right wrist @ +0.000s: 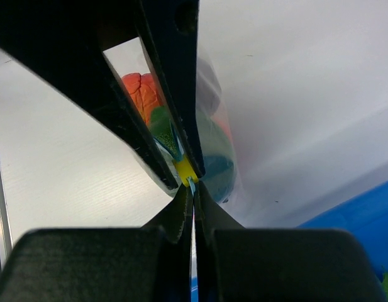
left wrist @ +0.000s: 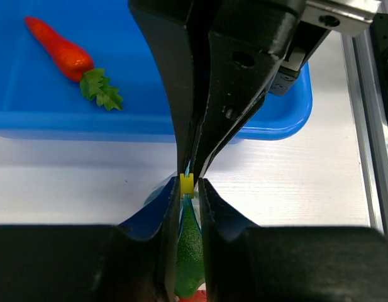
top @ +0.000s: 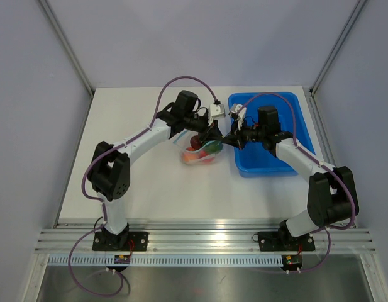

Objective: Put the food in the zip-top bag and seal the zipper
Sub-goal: Zip the zipper food storage bag at the center of the board.

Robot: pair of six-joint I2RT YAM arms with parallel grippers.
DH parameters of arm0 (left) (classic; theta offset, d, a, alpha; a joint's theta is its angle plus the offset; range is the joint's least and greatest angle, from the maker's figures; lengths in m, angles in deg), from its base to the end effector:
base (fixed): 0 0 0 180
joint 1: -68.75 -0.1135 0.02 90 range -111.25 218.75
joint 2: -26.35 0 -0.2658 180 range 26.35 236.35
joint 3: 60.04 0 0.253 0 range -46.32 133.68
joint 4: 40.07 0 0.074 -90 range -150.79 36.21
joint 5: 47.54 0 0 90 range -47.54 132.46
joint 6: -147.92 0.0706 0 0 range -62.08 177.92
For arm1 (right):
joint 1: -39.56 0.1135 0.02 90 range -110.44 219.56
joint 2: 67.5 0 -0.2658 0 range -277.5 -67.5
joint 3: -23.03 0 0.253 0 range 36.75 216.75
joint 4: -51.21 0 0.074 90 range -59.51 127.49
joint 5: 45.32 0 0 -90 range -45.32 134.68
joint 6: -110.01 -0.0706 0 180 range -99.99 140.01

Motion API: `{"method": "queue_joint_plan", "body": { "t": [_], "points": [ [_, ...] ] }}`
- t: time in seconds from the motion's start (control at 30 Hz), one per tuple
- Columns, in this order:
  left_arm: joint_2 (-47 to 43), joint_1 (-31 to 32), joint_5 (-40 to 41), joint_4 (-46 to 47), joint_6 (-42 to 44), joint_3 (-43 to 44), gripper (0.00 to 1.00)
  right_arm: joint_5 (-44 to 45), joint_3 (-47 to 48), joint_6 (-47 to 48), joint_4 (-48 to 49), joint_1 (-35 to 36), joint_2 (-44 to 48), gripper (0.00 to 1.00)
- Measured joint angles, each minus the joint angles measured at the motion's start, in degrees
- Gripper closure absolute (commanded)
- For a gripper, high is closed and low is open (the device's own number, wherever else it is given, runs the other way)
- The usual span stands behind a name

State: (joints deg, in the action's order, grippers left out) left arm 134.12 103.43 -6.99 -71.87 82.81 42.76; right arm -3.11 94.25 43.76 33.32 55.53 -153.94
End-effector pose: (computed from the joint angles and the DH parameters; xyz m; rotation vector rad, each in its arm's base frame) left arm 0.3389 -0.2997 0.2729 1.4498 1.5668 -1.0432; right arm 0.3215 0.1464 0.2460 -1.1196 1.7008 0.8024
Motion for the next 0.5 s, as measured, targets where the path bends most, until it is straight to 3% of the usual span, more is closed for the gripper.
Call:
{"method": "queue_joint_plan", "body": {
  "t": [0.1, 0.5],
  "points": [
    [0.00, -0.13, 0.17, 0.22, -0.24, 0.00, 1.00, -0.02, 0.02, -0.02, 0.07, 0.00, 0.00, 1.00],
    [0.00, -2.21, -2.73, -1.38, 1.62, 0.09, 1.00, 0.20, -1.36, -4.48, 4.94, -0.04, 0.00, 1.00]
  ]
}}
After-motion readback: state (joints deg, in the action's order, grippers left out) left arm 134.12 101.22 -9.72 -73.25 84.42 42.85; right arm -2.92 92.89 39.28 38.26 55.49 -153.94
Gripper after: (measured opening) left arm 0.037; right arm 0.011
